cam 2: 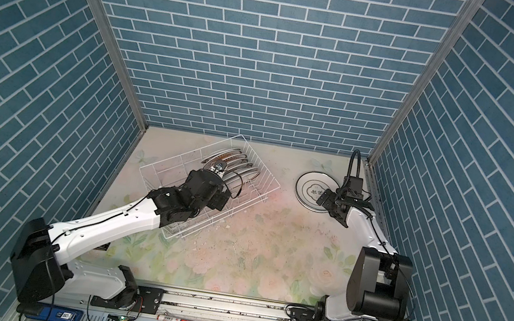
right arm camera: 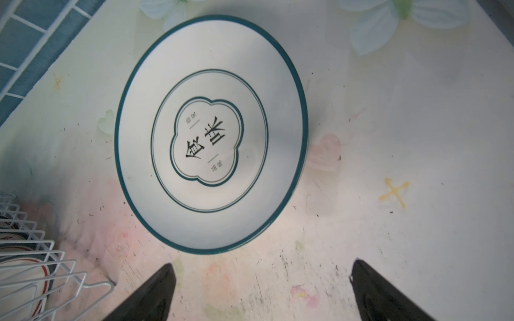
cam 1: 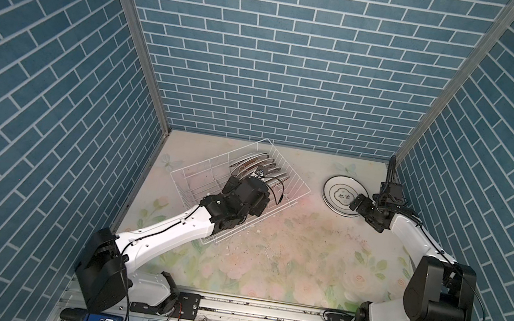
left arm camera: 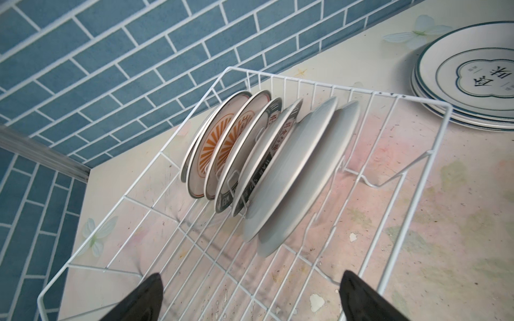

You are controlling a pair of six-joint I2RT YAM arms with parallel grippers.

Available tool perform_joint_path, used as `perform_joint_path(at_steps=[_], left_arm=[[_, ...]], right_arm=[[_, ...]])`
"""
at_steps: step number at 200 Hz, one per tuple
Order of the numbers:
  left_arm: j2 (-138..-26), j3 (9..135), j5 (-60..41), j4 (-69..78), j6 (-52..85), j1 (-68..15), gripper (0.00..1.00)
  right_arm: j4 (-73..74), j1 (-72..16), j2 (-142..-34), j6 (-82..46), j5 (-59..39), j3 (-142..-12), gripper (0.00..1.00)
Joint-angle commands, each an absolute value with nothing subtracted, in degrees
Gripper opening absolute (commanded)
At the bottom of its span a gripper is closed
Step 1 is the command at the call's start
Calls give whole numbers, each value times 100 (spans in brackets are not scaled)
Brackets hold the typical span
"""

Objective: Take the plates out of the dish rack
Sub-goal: 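Lower the left gripper onto the next rack plate while the right gripper withdraws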

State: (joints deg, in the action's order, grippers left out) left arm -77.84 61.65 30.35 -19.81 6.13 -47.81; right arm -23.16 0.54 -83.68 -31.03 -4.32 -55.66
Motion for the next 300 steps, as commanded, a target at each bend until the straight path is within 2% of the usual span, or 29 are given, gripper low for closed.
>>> perform_joint_path(at_steps=[1, 74, 132, 205, 262, 300], left_arm=[[-8109, 6480, 3555, -2237, 524, -5069, 99], [-9192, 7240, 4122, -2591, 495, -5488, 99], [-9718, 7502, 4253, -2516, 217, -5408, 86], [-9890, 7547, 4217, -2285, 35, -5188, 82], [-10001, 7620, 4172, -2283, 8, -5153, 69], [-10045, 7635, 4184, -2249, -26, -5092, 69]], right_arm=[[-2330, 52, -7978, -2999, -629, -5247, 99], [-2360, 60, -7426, -2933, -861, -4902, 99], [-2311, 60, -7462, -2892, -924, -4847, 99], [-2236, 55, -7467, -2868, -941, -4816, 99], [-2210, 61, -7488, -2865, -964, -4799, 99], [-2190, 61, -7479, -2852, -997, -4785, 99]])
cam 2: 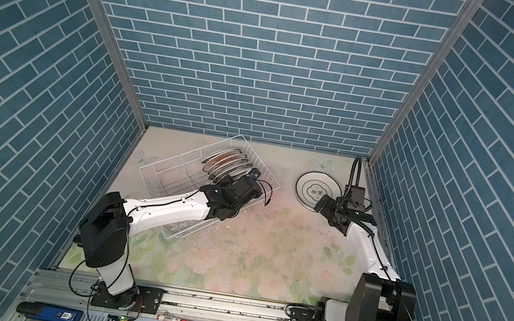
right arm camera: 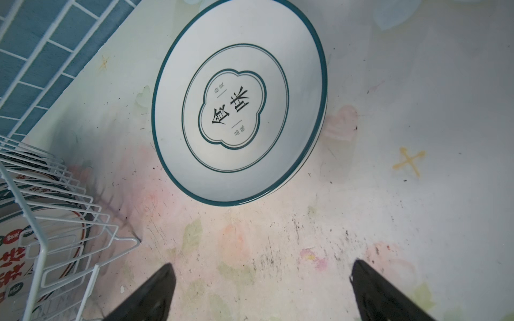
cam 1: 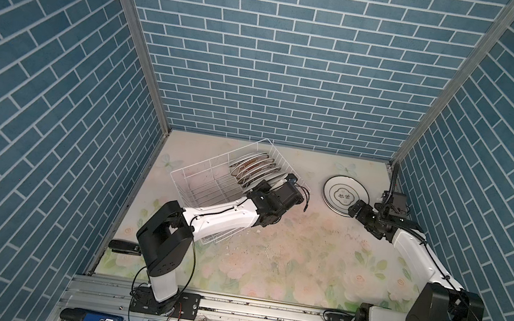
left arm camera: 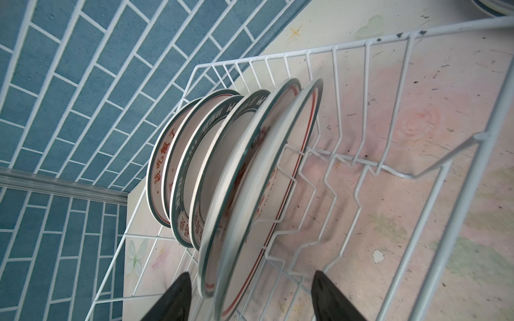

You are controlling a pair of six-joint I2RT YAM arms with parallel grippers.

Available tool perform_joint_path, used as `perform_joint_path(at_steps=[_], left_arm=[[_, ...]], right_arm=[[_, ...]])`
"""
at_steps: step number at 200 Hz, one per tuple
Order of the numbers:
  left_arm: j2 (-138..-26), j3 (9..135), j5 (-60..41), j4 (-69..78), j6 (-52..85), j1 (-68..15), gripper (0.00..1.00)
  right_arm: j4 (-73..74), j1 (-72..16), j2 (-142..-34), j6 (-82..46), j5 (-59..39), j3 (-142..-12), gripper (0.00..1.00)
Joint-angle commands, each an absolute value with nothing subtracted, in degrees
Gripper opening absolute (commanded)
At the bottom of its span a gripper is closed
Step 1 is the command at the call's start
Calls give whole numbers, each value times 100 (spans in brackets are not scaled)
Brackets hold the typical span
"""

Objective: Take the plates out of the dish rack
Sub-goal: 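Lower the left gripper onto the next rack plate while the right gripper withdraws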

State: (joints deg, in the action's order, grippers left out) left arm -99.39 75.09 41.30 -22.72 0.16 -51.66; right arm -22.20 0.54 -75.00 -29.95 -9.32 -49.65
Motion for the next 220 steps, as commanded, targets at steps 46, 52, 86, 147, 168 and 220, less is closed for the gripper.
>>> perform_joint_path(at_steps=[46, 52, 86, 147, 168, 220], left_arm=[[-10115, 7665, 4094, -2259, -29, -5027, 62], [-10124, 7640, 4085, -2242, -33, -5027, 61], [-10162, 7646, 4078, -2217, -50, -5010, 59], [-10136, 7589, 4155, -2227, 12, -5009, 55], [-10033, 7587, 4172, -2305, 68, -5010, 54], [-9839, 7505, 4182, -2342, 105, -5078, 53]], right_arm=[[-2173, 60, -7474, -2830, -977, -4763, 99], [-2174, 55, -7479, -2830, -978, -4766, 99], [-2158, 61, -7497, -2830, -1025, -4774, 99], [-2153, 58, -7515, -2826, -1028, -4774, 99], [-2139, 58, -7545, -2821, -1037, -4781, 99], [-2107, 53, -7587, -2821, -1072, -4781, 99]])
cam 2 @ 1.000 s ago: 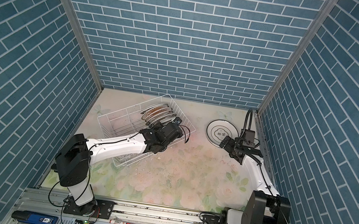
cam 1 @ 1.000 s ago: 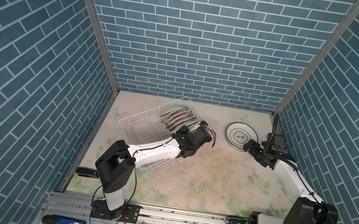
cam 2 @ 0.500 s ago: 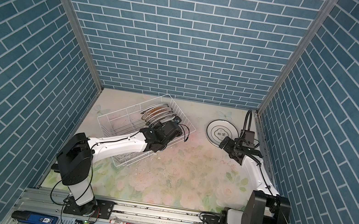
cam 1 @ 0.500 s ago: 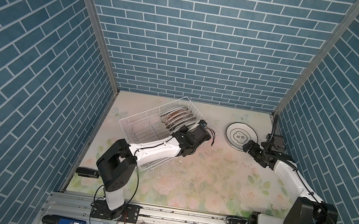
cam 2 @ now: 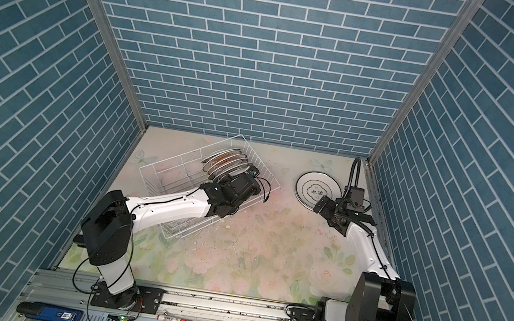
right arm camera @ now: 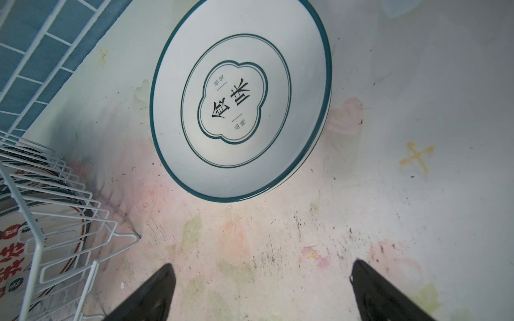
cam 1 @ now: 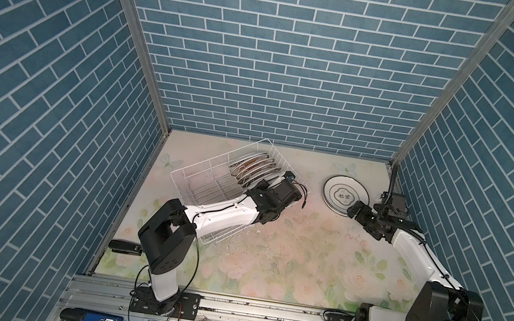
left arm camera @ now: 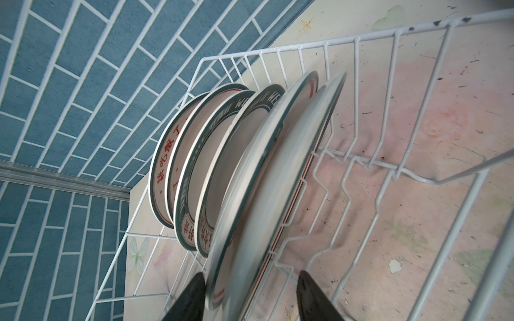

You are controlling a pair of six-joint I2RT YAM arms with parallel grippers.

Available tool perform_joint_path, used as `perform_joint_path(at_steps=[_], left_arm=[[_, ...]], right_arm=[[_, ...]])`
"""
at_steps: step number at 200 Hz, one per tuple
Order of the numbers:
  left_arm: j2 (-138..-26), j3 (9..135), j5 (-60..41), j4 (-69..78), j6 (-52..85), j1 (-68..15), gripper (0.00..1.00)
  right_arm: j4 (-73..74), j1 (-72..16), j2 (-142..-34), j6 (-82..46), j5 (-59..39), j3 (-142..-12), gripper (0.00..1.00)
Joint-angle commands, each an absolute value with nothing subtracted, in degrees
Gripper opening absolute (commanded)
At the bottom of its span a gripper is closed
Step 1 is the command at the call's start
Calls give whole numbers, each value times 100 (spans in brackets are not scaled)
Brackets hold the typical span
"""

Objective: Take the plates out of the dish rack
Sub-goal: 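Lower the left gripper onto the next rack plate while the right gripper withdraws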

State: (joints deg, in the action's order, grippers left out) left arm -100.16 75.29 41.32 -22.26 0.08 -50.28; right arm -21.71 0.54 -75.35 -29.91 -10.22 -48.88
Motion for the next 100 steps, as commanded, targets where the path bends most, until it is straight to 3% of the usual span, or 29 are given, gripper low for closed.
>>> perform_joint_path(at_steps=[1, 100], left_arm=[[-9841, 7505, 4187, -2344, 105, -5079, 53], [-10090, 7617, 4306, -2373, 73, -5190, 52]], right_arm=[[-2108, 53, -7586, -2821, -1072, -4781, 99], [-2098, 57, -7576, -2821, -1089, -4764, 99]])
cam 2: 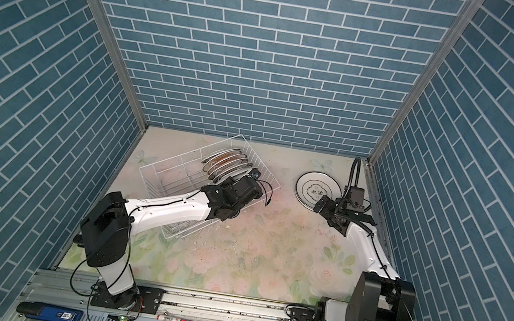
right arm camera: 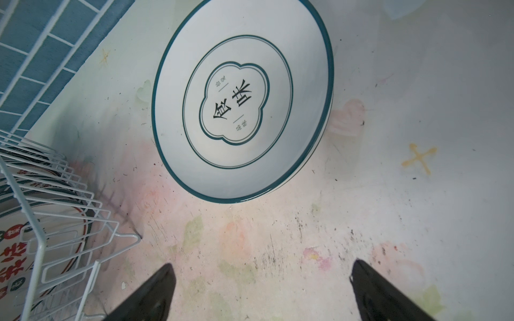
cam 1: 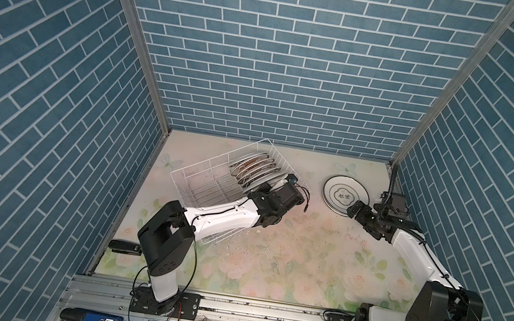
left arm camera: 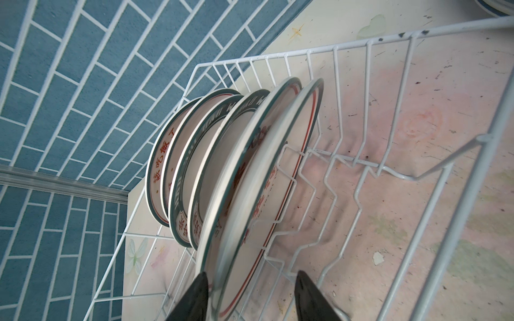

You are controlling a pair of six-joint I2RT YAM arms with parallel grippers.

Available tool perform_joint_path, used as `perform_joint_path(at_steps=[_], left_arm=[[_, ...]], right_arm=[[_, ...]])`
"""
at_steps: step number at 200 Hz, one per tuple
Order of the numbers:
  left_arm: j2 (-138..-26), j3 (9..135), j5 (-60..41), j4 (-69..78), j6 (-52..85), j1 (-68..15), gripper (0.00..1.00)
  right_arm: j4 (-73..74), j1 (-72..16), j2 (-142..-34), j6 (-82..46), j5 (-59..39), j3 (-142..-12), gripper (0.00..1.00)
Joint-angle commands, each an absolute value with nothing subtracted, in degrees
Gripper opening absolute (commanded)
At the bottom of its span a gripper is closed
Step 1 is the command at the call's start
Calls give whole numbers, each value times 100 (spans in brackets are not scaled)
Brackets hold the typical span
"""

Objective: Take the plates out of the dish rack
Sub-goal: 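Lower the left gripper onto the next rack plate while the right gripper withdraws, then grasp the outermost rack plate's rim with the left gripper and lift it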

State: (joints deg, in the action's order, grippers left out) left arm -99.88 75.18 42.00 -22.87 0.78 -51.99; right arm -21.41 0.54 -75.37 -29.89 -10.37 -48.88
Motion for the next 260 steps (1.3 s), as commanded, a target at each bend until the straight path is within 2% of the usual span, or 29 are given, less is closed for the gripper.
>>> perform_joint_path(at_steps=[1, 96, 260], left_arm=[[-10094, 7618, 4302, -2377, 72, -5183, 51], [-10182, 7636, 4165, -2296, 0, -5030, 47], [-10701, 7774, 4131, -1984, -299, -4819, 21]], right_arm=[[-2099, 59, -7576, -2821, -1090, -4764, 99], [-2105, 61, -7589, -2812, -1098, -4772, 99], [-2082, 70, -7602, -2793, -1150, -4781, 99]])
